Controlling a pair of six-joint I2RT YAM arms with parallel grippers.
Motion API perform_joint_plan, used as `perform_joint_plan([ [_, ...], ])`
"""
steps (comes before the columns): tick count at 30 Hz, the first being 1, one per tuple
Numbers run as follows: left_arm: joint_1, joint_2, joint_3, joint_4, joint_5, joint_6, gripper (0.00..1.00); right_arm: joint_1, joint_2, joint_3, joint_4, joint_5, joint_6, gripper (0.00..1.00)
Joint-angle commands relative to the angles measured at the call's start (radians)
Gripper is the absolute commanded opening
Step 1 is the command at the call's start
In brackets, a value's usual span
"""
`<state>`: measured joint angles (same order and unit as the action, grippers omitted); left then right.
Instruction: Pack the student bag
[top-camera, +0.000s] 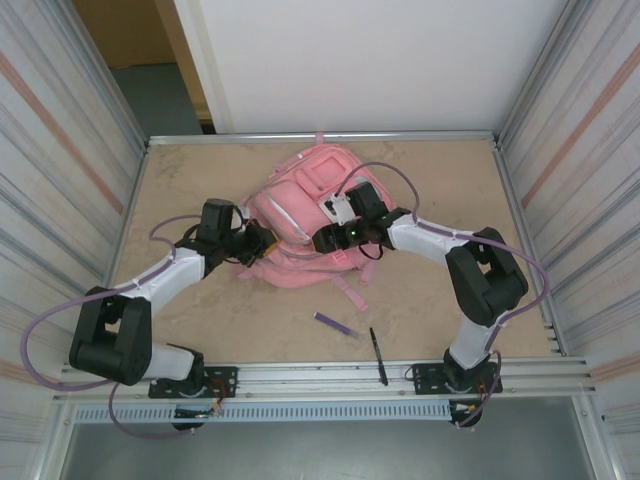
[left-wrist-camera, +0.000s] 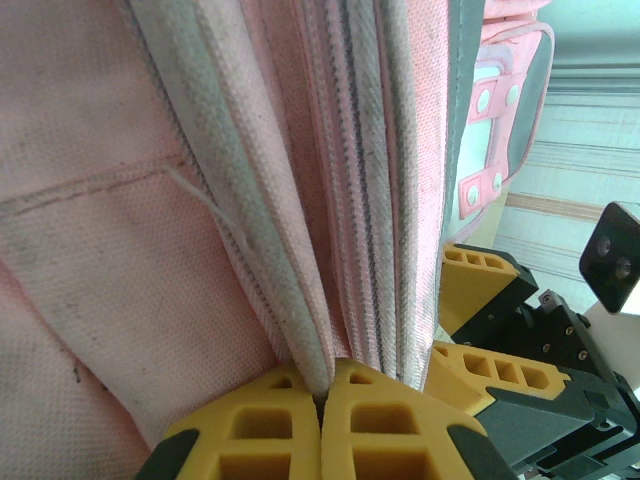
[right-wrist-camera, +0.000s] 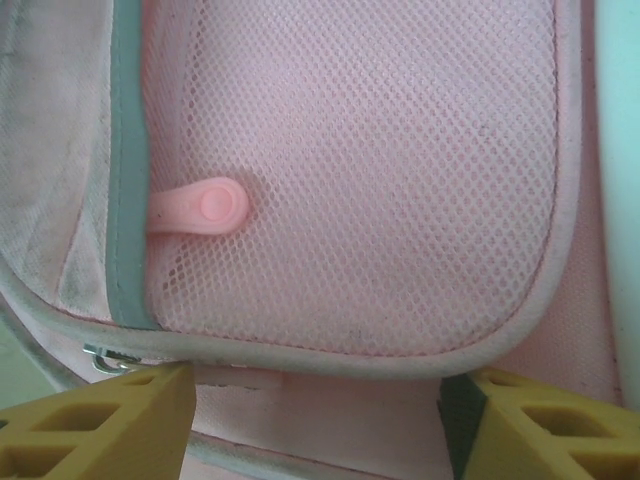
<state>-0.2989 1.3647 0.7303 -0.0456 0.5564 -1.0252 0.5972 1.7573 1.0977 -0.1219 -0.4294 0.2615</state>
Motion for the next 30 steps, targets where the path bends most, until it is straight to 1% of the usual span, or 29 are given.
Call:
perform_joint_plan([
  [1,-0.019,-0.017,0.001,0.053,0.100,-0.024,0.00,0.020,-0.024,-0.035,0.124,-0.078,0.064,0.65],
  [4,-0.022,-0.018,-0.005,0.063,0.106,-0.034,0.00,0.054,-0.009,0.000,0.116,-0.096,0.039,0.61],
  [8,-0.021,-0.004,0.001,0.073,0.115,-0.039,0.00,0.098,-0.008,0.021,0.097,-0.080,-0.018,0.60],
  [12,-0.021,0.007,0.011,0.073,0.109,-0.036,0.00,0.122,-0.020,0.032,0.063,-0.127,-0.099,0.60],
  [17,-0.021,0.014,0.021,0.069,0.110,-0.033,0.00,0.133,-0.013,0.064,-0.001,-0.081,-0.144,0.60],
  [19,-0.022,0.012,0.021,0.059,0.103,-0.026,0.00,0.138,-0.012,0.077,-0.022,-0.052,-0.142,0.55],
  [20,-0.022,0.014,0.021,0.059,0.103,-0.025,0.00,0.142,-0.013,0.083,-0.034,-0.028,-0.135,0.50],
  [22,-0.021,0.014,0.020,0.060,0.106,-0.027,0.00,0.146,-0.015,0.098,-0.059,0.000,-0.109,0.36],
  [25,-0.020,0.014,0.014,0.057,0.086,-0.021,0.00,0.157,-0.019,0.111,-0.088,0.033,-0.050,0.30],
  [27,-0.022,0.024,0.015,0.063,0.080,-0.026,0.00,0.175,-0.019,0.126,-0.121,0.043,0.004,0.21],
  [28,-0.021,0.031,0.014,0.072,0.082,-0.038,0.00,0.186,-0.022,0.131,-0.134,0.046,0.035,0.19],
  [30,-0.029,0.038,0.015,0.099,0.092,-0.057,0.00,0.214,-0.032,0.126,-0.115,0.037,0.104,0.19],
])
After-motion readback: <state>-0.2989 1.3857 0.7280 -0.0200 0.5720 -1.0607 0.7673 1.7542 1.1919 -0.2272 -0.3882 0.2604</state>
